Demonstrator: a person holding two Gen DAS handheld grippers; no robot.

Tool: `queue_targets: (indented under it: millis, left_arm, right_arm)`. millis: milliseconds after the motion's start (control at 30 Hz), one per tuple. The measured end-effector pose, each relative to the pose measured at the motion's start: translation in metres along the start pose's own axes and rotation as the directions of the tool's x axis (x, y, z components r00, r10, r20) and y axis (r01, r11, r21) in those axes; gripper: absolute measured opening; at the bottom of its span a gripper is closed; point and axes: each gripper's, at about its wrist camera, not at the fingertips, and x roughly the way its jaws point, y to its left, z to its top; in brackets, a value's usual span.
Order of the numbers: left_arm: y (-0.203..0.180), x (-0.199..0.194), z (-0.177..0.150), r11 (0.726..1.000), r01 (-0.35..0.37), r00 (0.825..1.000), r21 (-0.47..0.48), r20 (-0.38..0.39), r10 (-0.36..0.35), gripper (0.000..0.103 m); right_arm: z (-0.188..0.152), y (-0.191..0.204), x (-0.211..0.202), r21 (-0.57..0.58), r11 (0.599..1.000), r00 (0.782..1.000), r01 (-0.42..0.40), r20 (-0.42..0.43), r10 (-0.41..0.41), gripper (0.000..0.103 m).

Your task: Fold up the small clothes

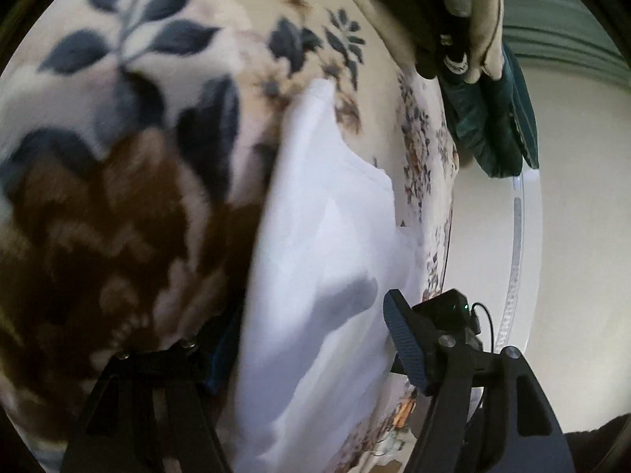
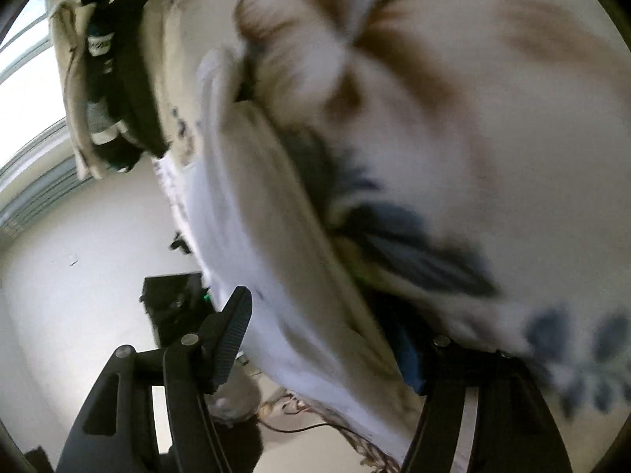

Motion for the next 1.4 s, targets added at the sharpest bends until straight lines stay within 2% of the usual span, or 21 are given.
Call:
queue_targets:
  millis: [33, 67, 133, 167, 300, 467, 600, 700, 833, 867, 967, 1100, 1167, 1233, 1300, 1367, 1400]
  left_arm:
    - [-0.003, -0.002, -0.001, 1.0, -0.008, 1.0, 0.013, 0.006, 0.008, 0.03]
    - [-0.005, -0.004, -0.002, 1.0, -0.019, 1.0, 0.022, 0.004, 0.019, 0.019]
    - [-0.01, -0.013, -0.005, 0.999, -0.033, 0.999, 0.037, 0.022, 0.032, 0.017]
    - [-0.014, -0.017, -0.005, 0.999, -0.034, 0.999, 0.04, 0.027, 0.033, 0.015]
    - [-0.034, -0.034, -0.003, 0.998, -0.039, 0.999, 0.054, 0.039, 0.036, 0.015]
    - [-0.08, -0.071, 0.008, 0.996, -0.025, 0.997, 0.088, 0.07, 0.019, 0.015]
    - [-0.134, -0.108, 0.036, 0.99, -0.015, 0.992, 0.142, 0.128, -0.003, 0.015]
    - [-0.173, -0.135, 0.07, 0.984, -0.012, 0.983, 0.18, 0.182, -0.022, 0.015]
    - [-0.218, -0.154, 0.136, 0.974, -0.031, 0.967, 0.224, 0.253, -0.027, 0.015]
    - [-0.226, -0.16, 0.162, 0.972, -0.044, 0.961, 0.232, 0.275, -0.022, 0.015]
    - [-0.236, -0.159, 0.222, 0.972, -0.058, 0.954, 0.229, 0.299, -0.014, 0.015]
    - [-0.23, -0.136, 0.293, 0.967, -0.129, 0.956, 0.219, 0.286, 0.063, 0.016]
    - [-0.219, -0.118, 0.322, 0.959, -0.198, 0.956, 0.2, 0.257, 0.144, 0.016]
    - [-0.211, -0.106, 0.33, 0.951, -0.241, 0.953, 0.193, 0.232, 0.194, 0.017]
    - [-0.209, -0.097, 0.336, 0.931, -0.305, 0.941, 0.202, 0.213, 0.262, 0.019]
    - [-0.212, -0.096, 0.338, 0.915, -0.346, 0.929, 0.208, 0.211, 0.304, 0.019]
    - [-0.214, -0.097, 0.338, 0.909, -0.362, 0.923, 0.206, 0.214, 0.319, 0.023]
  right_arm:
    - [0.001, 0.003, 0.003, -0.014, 1.0, 1.0, -0.013, -0.004, 0.013, 0.061]
    - [0.002, 0.006, 0.009, -0.021, 1.0, 1.0, -0.016, 0.001, 0.016, 0.038]
    - [0.004, 0.015, 0.016, -0.049, 0.999, 1.0, 0.01, 0.006, -0.01, 0.016]
    - [0.005, 0.021, 0.018, -0.054, 0.998, 1.0, 0.014, 0.014, -0.013, 0.014]
    - [-0.003, 0.042, 0.01, -0.084, 0.996, 0.999, 0.029, 0.048, -0.025, 0.013]
    - [-0.012, 0.094, -0.012, -0.137, 0.99, 0.998, 0.026, 0.054, -0.018, 0.013]
    - [-0.012, 0.158, -0.035, -0.205, 0.979, 0.998, 0.016, 0.066, -0.003, 0.013]
    - [-0.001, 0.222, -0.051, -0.273, 0.962, 0.996, 0.014, 0.089, 0.011, 0.013]
    - [0.039, 0.312, -0.063, -0.347, 0.938, 0.99, 0.018, 0.135, 0.031, 0.012]
    - [0.053, 0.334, -0.062, -0.364, 0.931, 0.988, 0.026, 0.15, 0.031, 0.013]
    - [0.103, 0.388, -0.06, -0.399, 0.916, 0.983, 0.041, 0.179, 0.034, 0.013]
    - [0.17, 0.434, -0.04, -0.413, 0.907, 0.98, 0.086, 0.2, -0.002, 0.012]
    - [0.201, 0.446, -0.026, -0.411, 0.903, 0.977, 0.129, 0.206, -0.046, 0.013]
    - [0.226, 0.453, -0.011, -0.392, 0.902, 0.972, 0.18, 0.211, -0.102, 0.013]
    - [0.237, 0.457, -0.002, -0.394, 0.887, 0.96, 0.239, 0.232, -0.156, 0.013]
    - [0.246, 0.46, 0.011, -0.395, 0.874, 0.951, 0.282, 0.233, -0.201, 0.013]
    - [0.248, 0.46, 0.015, -0.398, 0.866, 0.946, 0.302, 0.235, -0.222, 0.013]
